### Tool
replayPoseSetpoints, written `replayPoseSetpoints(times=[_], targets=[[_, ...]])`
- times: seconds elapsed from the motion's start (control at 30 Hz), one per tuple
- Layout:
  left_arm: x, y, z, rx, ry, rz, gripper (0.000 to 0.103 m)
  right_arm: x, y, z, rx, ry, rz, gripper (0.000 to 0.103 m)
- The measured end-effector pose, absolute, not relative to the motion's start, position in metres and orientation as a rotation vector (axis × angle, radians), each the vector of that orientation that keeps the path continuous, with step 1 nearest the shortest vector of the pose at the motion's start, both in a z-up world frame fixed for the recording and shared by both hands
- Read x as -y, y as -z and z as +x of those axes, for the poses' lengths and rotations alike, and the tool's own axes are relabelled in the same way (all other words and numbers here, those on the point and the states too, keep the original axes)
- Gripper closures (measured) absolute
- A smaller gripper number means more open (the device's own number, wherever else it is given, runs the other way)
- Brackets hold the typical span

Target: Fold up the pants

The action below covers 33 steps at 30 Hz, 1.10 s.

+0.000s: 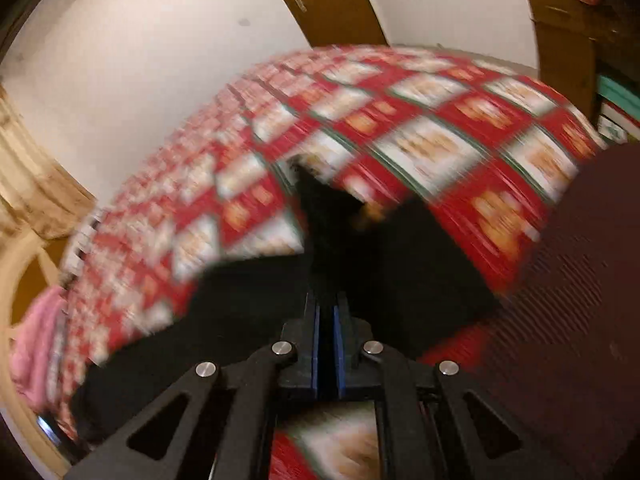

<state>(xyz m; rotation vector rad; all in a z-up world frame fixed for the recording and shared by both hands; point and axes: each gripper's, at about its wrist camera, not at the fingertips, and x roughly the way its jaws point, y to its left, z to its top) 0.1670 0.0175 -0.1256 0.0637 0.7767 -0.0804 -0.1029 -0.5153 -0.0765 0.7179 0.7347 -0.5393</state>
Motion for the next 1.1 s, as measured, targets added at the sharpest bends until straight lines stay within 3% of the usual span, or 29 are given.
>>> replayPoseSetpoints(times=[0.1,0.3,0.33,0.5,0.7,0.77,0.87,0.9,0.93,1.1], targets=[[-0.018,0.125,0.168,-0.784,0.076,0.067,0.000,0.513,0.097,-0.116,-0.816,0.534,0.748,0.092],[-0.017,0.124,0.170,-0.799,0.072,0.075,0.000,0.535,0.075,-0.130,-0.743,0.659,0.713,0.057],[-0.017,0.124,0.170,-0.799,0.073,0.077,0.000,0.542,0.069,-0.133,-0.713,0.668,0.721,0.055],[-0.016,0.124,0.171,-0.799,0.067,0.085,0.000,0.557,0.054,-0.105,-0.720,0.595,0.510,0.056],[-0.012,0.123,0.171,-0.797,0.058,0.107,0.000,0.578,0.091,-0.058,-0.862,0.531,0.434,0.060],[-0.012,0.123,0.171,-0.797,0.056,0.104,0.000,0.579,0.103,-0.051,-0.894,0.484,0.453,0.070],[-0.011,0.123,0.171,-0.796,0.043,0.093,0.000,0.573,0.108,-0.044,-0.934,0.486,0.402,0.076],[-0.011,0.123,0.171,-0.795,0.039,0.091,0.000,0.571,0.107,-0.043,-0.939,0.484,0.386,0.087],[-0.010,0.123,0.171,-0.793,0.033,0.089,0.000,0.570,0.107,-0.043,-0.941,0.475,0.384,0.091],[-0.009,0.123,0.171,-0.792,0.021,0.089,0.000,0.570,0.097,-0.055,-0.873,0.472,0.436,0.095]])
